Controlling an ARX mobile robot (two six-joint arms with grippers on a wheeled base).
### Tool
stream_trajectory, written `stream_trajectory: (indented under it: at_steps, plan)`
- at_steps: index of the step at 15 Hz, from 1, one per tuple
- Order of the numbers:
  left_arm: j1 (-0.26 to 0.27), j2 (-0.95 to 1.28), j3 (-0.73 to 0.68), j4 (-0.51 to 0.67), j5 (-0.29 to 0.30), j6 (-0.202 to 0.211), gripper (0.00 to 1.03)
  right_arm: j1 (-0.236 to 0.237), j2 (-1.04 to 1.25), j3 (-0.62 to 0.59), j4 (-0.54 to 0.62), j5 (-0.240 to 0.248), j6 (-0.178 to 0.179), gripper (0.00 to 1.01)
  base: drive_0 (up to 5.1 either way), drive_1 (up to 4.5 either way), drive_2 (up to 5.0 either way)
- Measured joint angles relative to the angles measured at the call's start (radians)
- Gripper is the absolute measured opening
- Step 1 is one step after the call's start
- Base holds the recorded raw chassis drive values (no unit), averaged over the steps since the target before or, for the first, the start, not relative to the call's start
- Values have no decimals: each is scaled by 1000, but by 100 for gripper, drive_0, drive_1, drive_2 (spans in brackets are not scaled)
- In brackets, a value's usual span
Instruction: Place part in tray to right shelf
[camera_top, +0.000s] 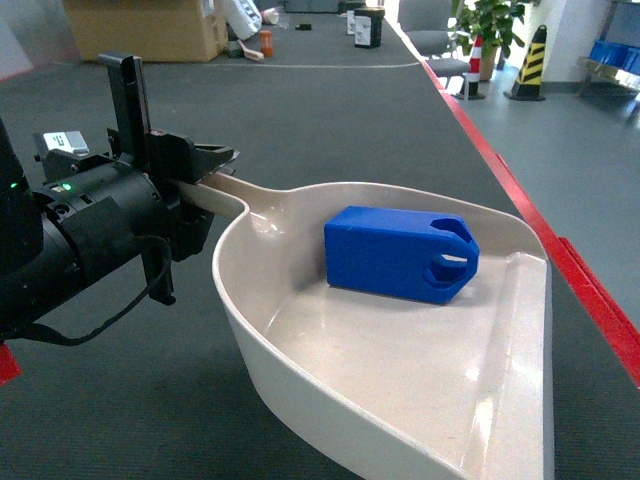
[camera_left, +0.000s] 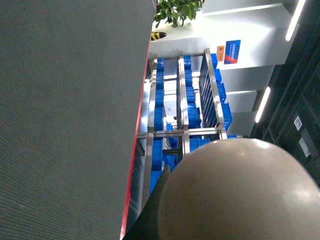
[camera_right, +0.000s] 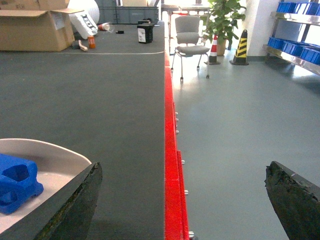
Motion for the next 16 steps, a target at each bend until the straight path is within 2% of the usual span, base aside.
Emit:
stream_trajectory:
  at_steps: [16]
  plan:
    - [-1, 0, 0, 0, 2, 0, 12, 0, 0, -2, 0, 0, 0, 98, 473, -273, -273]
